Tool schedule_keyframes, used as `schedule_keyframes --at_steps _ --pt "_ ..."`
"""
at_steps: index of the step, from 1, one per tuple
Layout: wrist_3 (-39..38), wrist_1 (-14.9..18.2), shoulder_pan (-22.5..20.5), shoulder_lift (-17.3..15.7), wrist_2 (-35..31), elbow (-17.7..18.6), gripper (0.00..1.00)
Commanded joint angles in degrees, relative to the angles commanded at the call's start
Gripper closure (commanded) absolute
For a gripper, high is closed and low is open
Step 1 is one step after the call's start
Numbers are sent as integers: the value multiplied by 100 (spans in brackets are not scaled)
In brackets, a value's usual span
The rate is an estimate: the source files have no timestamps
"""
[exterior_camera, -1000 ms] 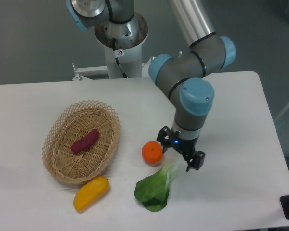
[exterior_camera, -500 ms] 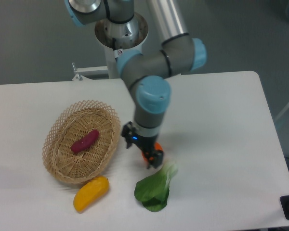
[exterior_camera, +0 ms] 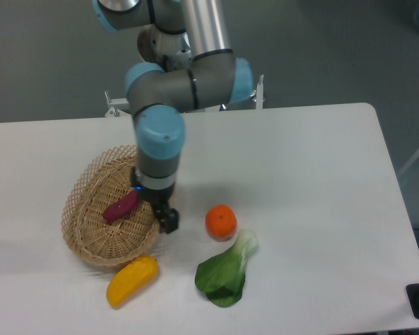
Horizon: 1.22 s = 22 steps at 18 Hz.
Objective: Pick up the sweet potato from the basket
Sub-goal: 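Move the gripper past the orange toward the sweet potato in the basket, then lower the gripper onto the purple sweet potato and close on it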
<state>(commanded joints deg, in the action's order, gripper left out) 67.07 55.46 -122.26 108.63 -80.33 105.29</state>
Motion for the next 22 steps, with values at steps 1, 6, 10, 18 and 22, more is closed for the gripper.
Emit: schedule_keyframes --at_steps 1,6,10,18,22 --pt "-123 -35 44 26 0 9 0" --pt "-467 -70 141 123 -9 106 0" --pt "-721 -88 185 211 0 176 0" --pt "-1231 -510 308 413 -26 282 0" --pt "-1337 -501 308 431 -26 290 5"
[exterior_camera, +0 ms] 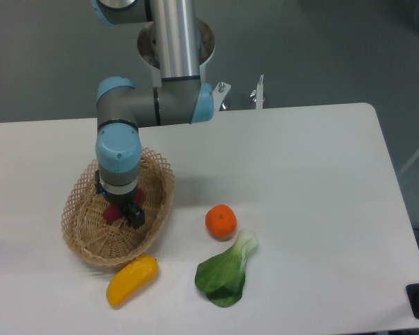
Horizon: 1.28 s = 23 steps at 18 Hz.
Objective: Pick up the sweet potato from the basket
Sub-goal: 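Lower the gripper onto the purple sweet potato and close on it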
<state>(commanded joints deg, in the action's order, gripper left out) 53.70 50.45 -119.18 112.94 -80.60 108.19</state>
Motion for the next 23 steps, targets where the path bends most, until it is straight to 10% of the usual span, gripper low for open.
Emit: schedule_keyframes --at_steps 10,23 --pt "-528 -9 0 -17 26 -88 87" --pt "-589 88 -299 -298 158 -220 88"
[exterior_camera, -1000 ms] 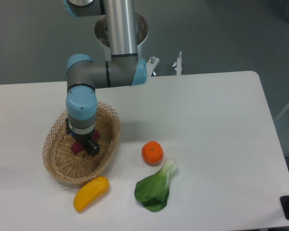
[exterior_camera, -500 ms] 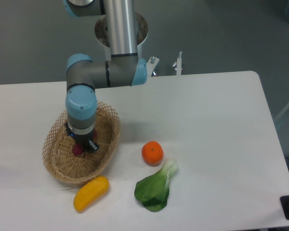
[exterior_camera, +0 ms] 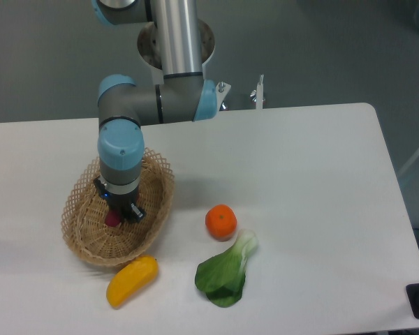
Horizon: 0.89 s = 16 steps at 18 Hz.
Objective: Pick up the sweet potato from the basket
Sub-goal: 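Lift the sweet potato up out of the wicker basket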
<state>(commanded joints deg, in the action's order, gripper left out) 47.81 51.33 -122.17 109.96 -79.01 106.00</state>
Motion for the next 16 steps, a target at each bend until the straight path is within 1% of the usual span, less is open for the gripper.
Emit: schedule_keyframes --at_steps 4,6,9,16 --pt "-70 9 -237 -123 0 0 88" --pt "-79 9 -360 -132 -17 0 88" --pt "-62 62 -553 -325 -26 -26 88" --pt "0 44 -888 -343 -149 -290 88"
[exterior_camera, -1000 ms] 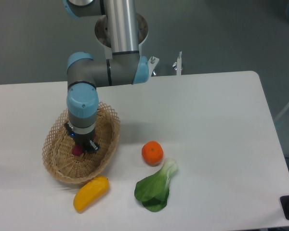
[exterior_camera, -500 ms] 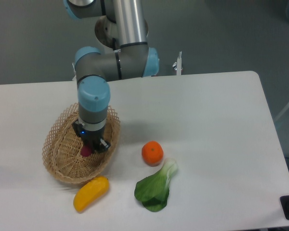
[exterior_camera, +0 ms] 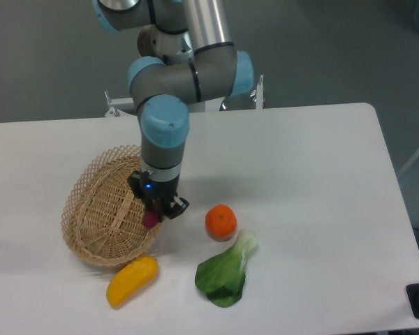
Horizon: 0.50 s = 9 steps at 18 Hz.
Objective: Pick up the sweet potato from the basket
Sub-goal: 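Lift the sweet potato up out of the wicker basket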
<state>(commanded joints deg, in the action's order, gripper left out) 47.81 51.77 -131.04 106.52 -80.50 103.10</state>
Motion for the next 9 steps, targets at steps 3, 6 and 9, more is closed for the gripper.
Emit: schedule_keyframes --at_steps 3,6,9 --pt "166 -9 -62 0 -333 -149 88" --pt "369 17 -175 26 -563 -273 88" --pt "755 9 -343 88 -581 -316 88"
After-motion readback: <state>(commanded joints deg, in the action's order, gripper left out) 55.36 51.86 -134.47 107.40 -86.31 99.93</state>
